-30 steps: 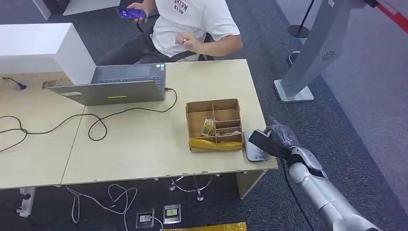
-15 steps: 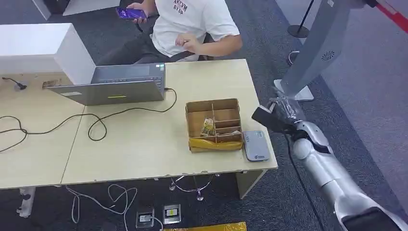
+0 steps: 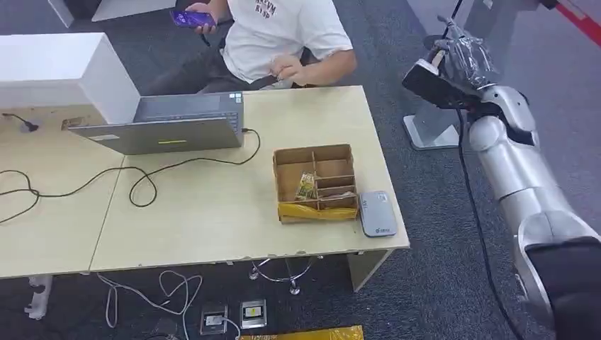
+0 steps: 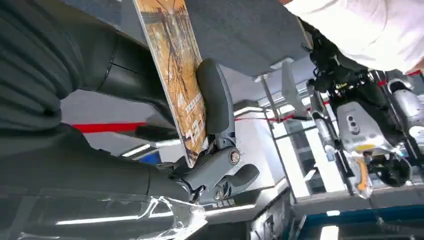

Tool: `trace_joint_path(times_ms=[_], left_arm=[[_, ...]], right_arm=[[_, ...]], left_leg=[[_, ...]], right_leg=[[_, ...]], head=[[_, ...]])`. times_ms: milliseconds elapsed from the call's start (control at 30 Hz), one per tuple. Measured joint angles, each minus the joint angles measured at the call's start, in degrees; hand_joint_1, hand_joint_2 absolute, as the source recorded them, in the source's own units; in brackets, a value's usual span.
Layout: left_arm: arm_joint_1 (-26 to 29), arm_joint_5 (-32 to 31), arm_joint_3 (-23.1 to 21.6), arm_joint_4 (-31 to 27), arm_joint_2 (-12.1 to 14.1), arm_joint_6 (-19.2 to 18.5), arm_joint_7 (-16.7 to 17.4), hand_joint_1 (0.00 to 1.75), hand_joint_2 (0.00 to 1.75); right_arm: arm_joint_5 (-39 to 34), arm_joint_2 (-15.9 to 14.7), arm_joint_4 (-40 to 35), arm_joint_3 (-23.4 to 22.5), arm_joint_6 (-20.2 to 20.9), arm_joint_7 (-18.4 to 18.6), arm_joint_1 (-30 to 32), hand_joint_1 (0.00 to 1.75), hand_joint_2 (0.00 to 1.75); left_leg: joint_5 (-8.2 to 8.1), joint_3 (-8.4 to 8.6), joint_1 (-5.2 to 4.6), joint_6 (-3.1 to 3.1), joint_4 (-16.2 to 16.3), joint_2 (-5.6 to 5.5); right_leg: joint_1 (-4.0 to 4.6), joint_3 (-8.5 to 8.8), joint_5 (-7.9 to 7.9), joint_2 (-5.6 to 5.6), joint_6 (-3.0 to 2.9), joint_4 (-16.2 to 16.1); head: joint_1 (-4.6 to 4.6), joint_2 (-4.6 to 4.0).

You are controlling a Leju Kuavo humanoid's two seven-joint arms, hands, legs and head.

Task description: Pass the card to the sensor for recognition and then transmit it.

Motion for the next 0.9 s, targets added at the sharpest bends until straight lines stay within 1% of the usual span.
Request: trace_joint_path(times_ms=[67, 100, 133, 233, 267, 300, 333, 467, 633, 900], left_arm=[[-0.7, 0.5, -0.3, 0.0, 0.0, -0.3, 0.0, 0.00, 1.75], [-0.9, 0.6, -0.4, 0.0, 0.0, -0.4, 0.0, 0.00, 1.75], [-1.1, 0.7, -0.4, 0.0, 0.0, -0.4, 0.0, 0.00, 1.75], [-1.0, 1.1, -0.5, -0.3, -0.1, -0.4, 0.0, 0.00, 1.75], [-1.0, 1.2, -0.7, -0.4, -0.1, -0.4, 0.0, 0.00, 1.75], [-1.0, 1.3, -0.8, -0.4, -0.1, -0.4, 0.0, 0.00, 1.75], [-1.0, 1.3, -0.8, -0.4, -0.1, -0.4, 0.0, 0.00, 1.75], [-1.0, 1.4, -0.9, -0.4, -0.1, -0.8, 0.7, 0.00, 1.75], [-1.0, 1.8, -1.3, -0.4, 0.0, -1.1, 1.0, 0.00, 1.75], [-1.0, 2.2, -1.4, -0.4, 0.0, -1.2, 1.6, 0.00, 1.75]], right_arm=[[1.8, 2.9, 5.2, 1.4, 1.1, -0.8, -7.7, 1.75, 1.75], [2.5, 4.0, 7.5, 1.8, 1.3, -0.7, -10.4, 1.75, 1.75], [3.4, 5.4, 9.6, 2.6, 1.6, -0.5, -12.6, 1.75, 1.75], [4.7, 8.8, 12.9, 4.0, 1.9, 0.4, -14.9, 1.75, 1.75], [5.4, 9.8, 14.6, 4.6, 2.1, 0.9, -16.0, 1.75, 1.75], [5.9, 10.8, 16.4, 5.2, 2.2, 1.3, -17.1, 1.75, 1.75], [6.7, 11.8, 17.7, 5.6, 2.3, 1.7, -17.7, 1.75, 1.75], [9.9, 14.3, 20.0, 7.3, 2.6, 2.6, -18.2, 1.75, 1.75], [12.5, 16.6, 22.8, 9.9, 2.8, 3.5, -18.3, 1.75, 1.75], [14.3, 18.9, 25.0, 12.7, 2.7, 3.4, -17.9, 1.75, 1.75]], left_leg=[[0.16, -0.27, -0.15, -0.03, 0.0, 0.13], [0.16, -0.23, -0.05, -0.04, 0.0, 0.10], [0.16, -0.17, 0.04, -0.04, 0.0, 0.05], [0.21, -0.22, 0.10, -0.09, 0.0, -0.07], [0.25, -0.25, 0.09, -0.13, 0.0, -0.08], [0.27, -0.25, 0.11, -0.13, 0.0, -0.10], [0.27, -0.24, 0.15, -0.13, 0.0, -0.12], [0.27, -0.24, 0.18, -0.13, 0.1, -0.13], [0.27, -0.27, 0.17, -0.13, 0.2, -0.13], [0.27, -0.27, 0.18, -0.13, 0.2, -0.12]], right_leg=[[-0.13, -0.50, 0.07, 0.17, -0.03, 0.2], [-0.05, -0.40, 0.07, 0.15, -0.04, 0.2], [0.04, -0.32, 0.07, 0.06, -0.04, 0.1], [0.12, -0.36, 0.08, -0.04, -0.06, 0.2], [0.11, -0.41, 0.08, -0.04, -0.07, 0.2], [0.13, -0.40, 0.08, -0.06, -0.07, 0.2], [0.18, -0.36, 0.08, -0.09, -0.07, 0.2], [0.20, -0.34, 0.09, -0.07, -0.07, 0.2], [0.20, -0.33, 0.09, -0.08, -0.07, 0.2], [0.20, -0.33, 0.10, -0.07, -0.08, 0.2]], head=[[-0.13, 0.00], [0.04, 0.00], [0.00, 0.00], [-0.07, 0.00], [0.04, 0.00], [-0.13, 0.00], [0.02, 0.00], [0.00, 0.00], [0.00, 0.00], [0.00, 0.00]])
